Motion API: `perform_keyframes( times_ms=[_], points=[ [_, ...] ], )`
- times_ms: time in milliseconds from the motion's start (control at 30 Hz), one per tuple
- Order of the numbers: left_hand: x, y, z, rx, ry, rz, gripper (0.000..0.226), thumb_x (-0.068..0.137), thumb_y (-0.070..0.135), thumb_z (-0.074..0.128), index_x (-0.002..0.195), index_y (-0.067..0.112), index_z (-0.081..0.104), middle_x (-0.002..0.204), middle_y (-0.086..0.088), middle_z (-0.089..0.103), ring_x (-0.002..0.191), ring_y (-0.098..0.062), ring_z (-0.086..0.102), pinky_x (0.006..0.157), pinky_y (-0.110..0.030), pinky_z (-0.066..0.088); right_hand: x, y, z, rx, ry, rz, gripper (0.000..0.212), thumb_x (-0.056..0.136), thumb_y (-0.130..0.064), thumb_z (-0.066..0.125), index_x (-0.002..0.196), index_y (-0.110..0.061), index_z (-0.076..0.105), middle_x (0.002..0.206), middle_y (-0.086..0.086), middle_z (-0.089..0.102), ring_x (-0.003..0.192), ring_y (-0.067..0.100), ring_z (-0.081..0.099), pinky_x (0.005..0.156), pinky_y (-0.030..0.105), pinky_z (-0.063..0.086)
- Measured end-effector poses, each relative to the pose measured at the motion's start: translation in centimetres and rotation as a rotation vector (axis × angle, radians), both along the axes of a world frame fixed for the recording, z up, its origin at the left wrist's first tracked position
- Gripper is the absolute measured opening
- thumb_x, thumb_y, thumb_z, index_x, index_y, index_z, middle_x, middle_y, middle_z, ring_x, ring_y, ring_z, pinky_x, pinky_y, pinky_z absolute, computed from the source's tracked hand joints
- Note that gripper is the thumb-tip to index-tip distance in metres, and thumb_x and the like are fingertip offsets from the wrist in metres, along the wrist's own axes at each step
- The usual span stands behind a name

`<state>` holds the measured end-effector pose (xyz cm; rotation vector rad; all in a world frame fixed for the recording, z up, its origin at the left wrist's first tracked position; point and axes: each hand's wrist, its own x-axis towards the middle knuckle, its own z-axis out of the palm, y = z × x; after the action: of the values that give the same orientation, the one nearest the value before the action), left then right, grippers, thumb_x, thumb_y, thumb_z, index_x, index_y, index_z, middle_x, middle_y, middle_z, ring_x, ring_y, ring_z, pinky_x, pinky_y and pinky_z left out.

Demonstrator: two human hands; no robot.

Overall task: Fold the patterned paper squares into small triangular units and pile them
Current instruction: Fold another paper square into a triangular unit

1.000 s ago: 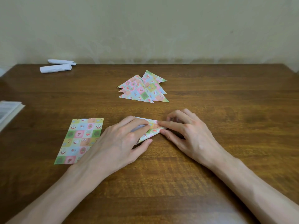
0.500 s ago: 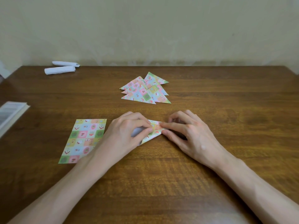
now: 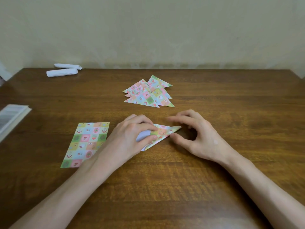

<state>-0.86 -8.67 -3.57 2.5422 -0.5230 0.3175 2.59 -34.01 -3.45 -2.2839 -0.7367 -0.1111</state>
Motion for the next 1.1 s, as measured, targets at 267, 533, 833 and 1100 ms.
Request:
perform_keyframes(
  times_ms=[267, 533, 833, 1100],
  points=[
    [0.1, -0.1, -0.1, 0.004, 0.0, 0.012, 0.022, 0.09, 0.037, 0.075, 0.109, 0.027, 0.079, 0.11, 0.018, 0.066, 0.1, -0.005, 0.053, 0.078, -0.015, 0.035, -0.1, 0.7, 0.2, -0.111, 0.021, -0.081, 0.065, 0.083, -0.065, 0.061, 0.142, -0.041, 0.053, 0.124, -0.018, 0.05, 0.12, 0.005, 0.045, 0.109, 0.036, 0.035],
    [0.0, -0.2, 0.0, -0.005, -0.01, 0.021, 0.021, 0.09, 0.038, 0.074, 0.109, 0.032, 0.079, 0.109, 0.021, 0.064, 0.101, -0.003, 0.053, 0.079, -0.022, 0.041, 0.6, 2.4, 0.6, -0.159, 0.044, -0.118, 0.071, 0.084, -0.066, 0.07, 0.147, -0.041, 0.048, 0.125, -0.017, 0.047, 0.119, 0.007, 0.037, 0.101, 0.032, 0.027],
    [0.1, -0.2, 0.1, -0.007, -0.002, 0.024, 0.022, 0.09, 0.04, 0.074, 0.11, 0.032, 0.079, 0.109, 0.021, 0.065, 0.102, 0.0, 0.053, 0.08, -0.018, 0.038, 0.6, 2.7, 0.0, -0.187, 0.02, -0.108, 0.081, 0.074, -0.081, 0.051, 0.146, -0.044, 0.046, 0.127, -0.021, 0.043, 0.12, 0.006, 0.036, 0.099, 0.029, 0.024],
    [0.1, -0.1, 0.0, -0.014, 0.005, 0.021, 0.023, 0.09, 0.041, 0.072, 0.11, 0.031, 0.079, 0.11, 0.022, 0.064, 0.103, 0.0, 0.052, 0.082, -0.022, 0.04, 0.7, 2.7, -0.1, -0.212, 0.004, -0.093, 0.078, 0.075, -0.08, 0.052, 0.145, -0.045, 0.046, 0.129, -0.019, 0.043, 0.121, 0.007, 0.035, 0.1, 0.029, 0.024]
  ],
)
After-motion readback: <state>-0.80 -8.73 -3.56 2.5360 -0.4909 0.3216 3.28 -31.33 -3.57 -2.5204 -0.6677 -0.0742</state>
